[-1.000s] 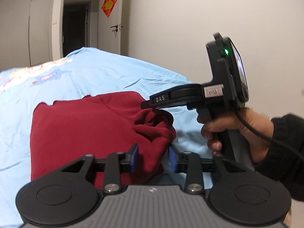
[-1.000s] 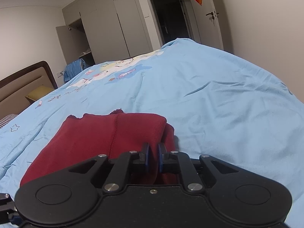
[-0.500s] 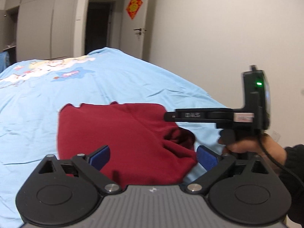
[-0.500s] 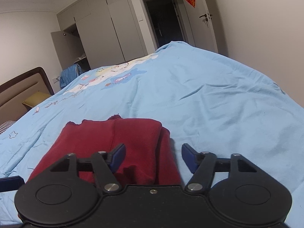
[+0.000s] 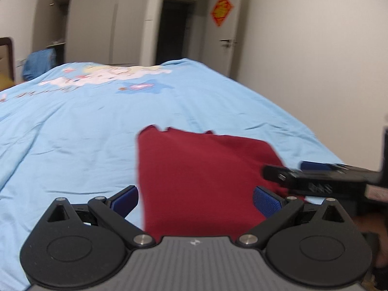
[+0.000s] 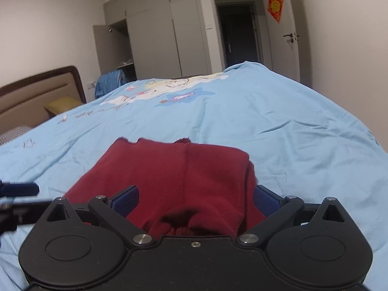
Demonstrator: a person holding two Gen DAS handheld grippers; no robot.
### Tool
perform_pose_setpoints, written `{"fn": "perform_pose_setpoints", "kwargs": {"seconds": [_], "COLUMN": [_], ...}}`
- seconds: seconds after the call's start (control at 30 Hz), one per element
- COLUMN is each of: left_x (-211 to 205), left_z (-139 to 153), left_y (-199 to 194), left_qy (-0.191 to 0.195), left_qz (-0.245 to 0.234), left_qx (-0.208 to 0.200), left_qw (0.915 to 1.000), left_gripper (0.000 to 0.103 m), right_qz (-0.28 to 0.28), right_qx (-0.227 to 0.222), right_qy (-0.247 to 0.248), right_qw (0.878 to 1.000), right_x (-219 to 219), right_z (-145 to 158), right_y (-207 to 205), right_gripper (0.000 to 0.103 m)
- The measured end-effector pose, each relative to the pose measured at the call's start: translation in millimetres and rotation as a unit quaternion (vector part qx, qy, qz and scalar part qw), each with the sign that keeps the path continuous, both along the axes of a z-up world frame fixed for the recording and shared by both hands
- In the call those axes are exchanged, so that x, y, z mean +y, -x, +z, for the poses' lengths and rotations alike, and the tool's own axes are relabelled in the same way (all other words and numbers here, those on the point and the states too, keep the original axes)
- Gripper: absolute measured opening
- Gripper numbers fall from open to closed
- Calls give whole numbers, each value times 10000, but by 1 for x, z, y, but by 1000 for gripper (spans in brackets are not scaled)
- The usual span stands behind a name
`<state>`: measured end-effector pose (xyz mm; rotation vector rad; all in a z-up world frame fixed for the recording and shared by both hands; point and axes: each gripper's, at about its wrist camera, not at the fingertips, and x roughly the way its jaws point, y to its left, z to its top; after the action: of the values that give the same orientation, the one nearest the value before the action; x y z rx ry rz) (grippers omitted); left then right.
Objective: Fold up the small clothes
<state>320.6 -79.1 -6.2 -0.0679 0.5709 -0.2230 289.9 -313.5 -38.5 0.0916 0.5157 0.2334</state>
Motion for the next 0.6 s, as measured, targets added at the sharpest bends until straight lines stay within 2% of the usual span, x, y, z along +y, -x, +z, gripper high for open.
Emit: {"fn": "perform_pose_setpoints", "kwargs": {"seconds": [0.07, 0.17, 0.37, 0.47, 0.6], "left_x": [10, 23, 40, 45, 48], "left_z": [-3, -8, -21, -27, -35], "left_y": [-1, -4, -5, -6, -8], "left_qy": [16, 77, 108, 142, 211], "left_qz": [149, 313, 520, 541, 516], "left_qx": [64, 192, 440, 550, 707], "left_qw": [9999, 9993, 9976, 9969, 9959], "left_gripper": [103, 103, 103, 103, 103], "right_qz": [14, -343, -1049, -1136, -1156], "right_qx": [-53, -72, 167, 339, 291], "right_qy": [245, 596, 23, -97, -95], "right_qw": [9997, 9976, 9943, 9929, 9928], "right_x": [5, 4, -33, -41, -41], "right_z": [-3, -10, -28, -42, -47], "right_y": [4, 8, 19, 22, 25], "right_gripper": [101, 101, 102, 102, 101]}}
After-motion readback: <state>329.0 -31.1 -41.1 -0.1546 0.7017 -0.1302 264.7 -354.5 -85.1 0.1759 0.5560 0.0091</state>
